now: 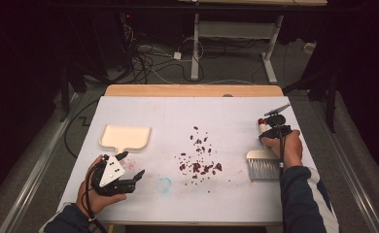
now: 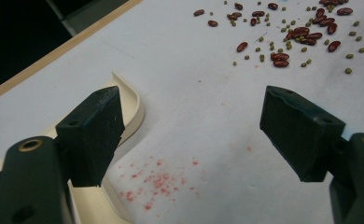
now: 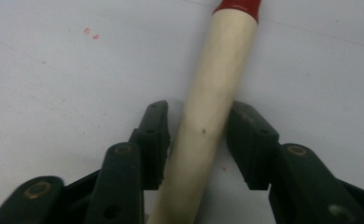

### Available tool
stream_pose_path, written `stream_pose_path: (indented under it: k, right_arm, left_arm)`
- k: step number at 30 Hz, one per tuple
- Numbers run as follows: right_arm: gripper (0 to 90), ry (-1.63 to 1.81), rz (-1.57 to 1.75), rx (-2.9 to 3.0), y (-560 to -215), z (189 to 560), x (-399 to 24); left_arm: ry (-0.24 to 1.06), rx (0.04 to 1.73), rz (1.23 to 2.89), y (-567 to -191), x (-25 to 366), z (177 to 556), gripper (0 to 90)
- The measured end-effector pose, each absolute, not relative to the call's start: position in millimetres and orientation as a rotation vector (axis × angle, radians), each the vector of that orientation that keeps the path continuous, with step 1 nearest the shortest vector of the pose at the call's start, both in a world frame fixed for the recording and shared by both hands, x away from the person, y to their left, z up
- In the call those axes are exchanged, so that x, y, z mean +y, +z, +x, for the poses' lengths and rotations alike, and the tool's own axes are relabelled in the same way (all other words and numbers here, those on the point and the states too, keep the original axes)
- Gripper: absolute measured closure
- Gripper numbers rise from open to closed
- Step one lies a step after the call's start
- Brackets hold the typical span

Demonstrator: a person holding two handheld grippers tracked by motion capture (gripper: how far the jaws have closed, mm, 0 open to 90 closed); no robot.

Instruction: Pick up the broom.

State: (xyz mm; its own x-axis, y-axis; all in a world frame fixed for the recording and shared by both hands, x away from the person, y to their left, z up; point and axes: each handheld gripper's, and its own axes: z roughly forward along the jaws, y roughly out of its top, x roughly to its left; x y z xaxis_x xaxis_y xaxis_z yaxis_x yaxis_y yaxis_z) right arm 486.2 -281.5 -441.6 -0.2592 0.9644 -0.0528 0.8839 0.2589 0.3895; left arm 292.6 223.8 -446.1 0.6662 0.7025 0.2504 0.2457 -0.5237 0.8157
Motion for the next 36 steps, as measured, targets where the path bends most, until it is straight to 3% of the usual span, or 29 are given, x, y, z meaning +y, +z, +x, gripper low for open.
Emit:
stream_pose_path:
  k: [10,18,36]
  right_arm:
    - [70.8,0.446,1.724,2.217,-442.6,484.9,-279.0]
    - [71.0,0.538,1.677,2.206,-444.9,478.0,-282.3]
    - [71.2,1.059,1.346,2.007,-405.7,412.3,-292.8]
  left_arm:
    - [0.728,0.728,2.101,-446.8,221.9,292.7,21.3]
    - [0.726,0.730,2.105,-447.9,221.0,294.0,21.4]
    - [0.694,0.744,2.041,-433.6,212.9,296.8,22.1]
